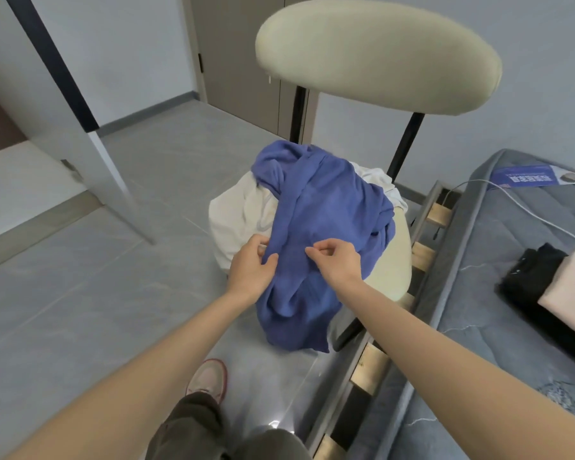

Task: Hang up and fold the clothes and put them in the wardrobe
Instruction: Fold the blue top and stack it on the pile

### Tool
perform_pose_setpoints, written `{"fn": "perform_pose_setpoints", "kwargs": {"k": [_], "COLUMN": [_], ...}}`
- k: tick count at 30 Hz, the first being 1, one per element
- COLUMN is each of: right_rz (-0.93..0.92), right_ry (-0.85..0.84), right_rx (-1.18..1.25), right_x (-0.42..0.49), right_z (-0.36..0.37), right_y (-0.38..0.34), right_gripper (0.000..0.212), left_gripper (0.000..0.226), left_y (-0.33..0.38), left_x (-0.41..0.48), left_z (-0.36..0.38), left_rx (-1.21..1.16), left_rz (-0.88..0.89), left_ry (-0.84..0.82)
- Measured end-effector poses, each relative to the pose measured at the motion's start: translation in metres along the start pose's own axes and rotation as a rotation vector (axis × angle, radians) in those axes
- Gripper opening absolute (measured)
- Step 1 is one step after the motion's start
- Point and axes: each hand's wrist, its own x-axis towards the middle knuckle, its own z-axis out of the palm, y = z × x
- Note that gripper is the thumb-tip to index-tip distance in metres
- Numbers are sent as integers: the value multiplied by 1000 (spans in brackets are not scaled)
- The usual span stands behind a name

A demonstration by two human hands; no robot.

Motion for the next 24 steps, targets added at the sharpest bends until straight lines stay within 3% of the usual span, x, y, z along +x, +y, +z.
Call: {"fn": "perform_pose_setpoints", "kwargs": {"k": [6, 10, 14, 16, 21, 22, 24], "right_rz": [-198, -306, -406, -415, -371, -373, -376], "right_ry": [97, 149, 144, 149, 64, 44, 34], "right_rx": [142, 223, 255, 289, 439, 460, 490], "right_x": [-22, -50, -81, -97, -139, -149, -166], "right_z": [-44, -88, -138, -161, -199, -205, -215], "right_y": [-41, -81, -120, -141, -181, -187, -197], "right_gripper": [8, 8, 5, 10, 15, 14, 13], "left_gripper": [13, 24, 31, 40, 90, 85, 43], "left_y": [42, 78, 105, 118, 144, 148, 154], "left_x": [-15, -36, -54, -62, -92, -101, -115], "left_z": [-21, -34, -50, -58, -73, -73, -73], "left_rx": [-162, -132, -105, -81, 75, 87, 80], "left_rz": [127, 298, 360, 346, 446, 473, 507], "left_ry": [-127, -242, -211, -180, -264, -269, -259]}}
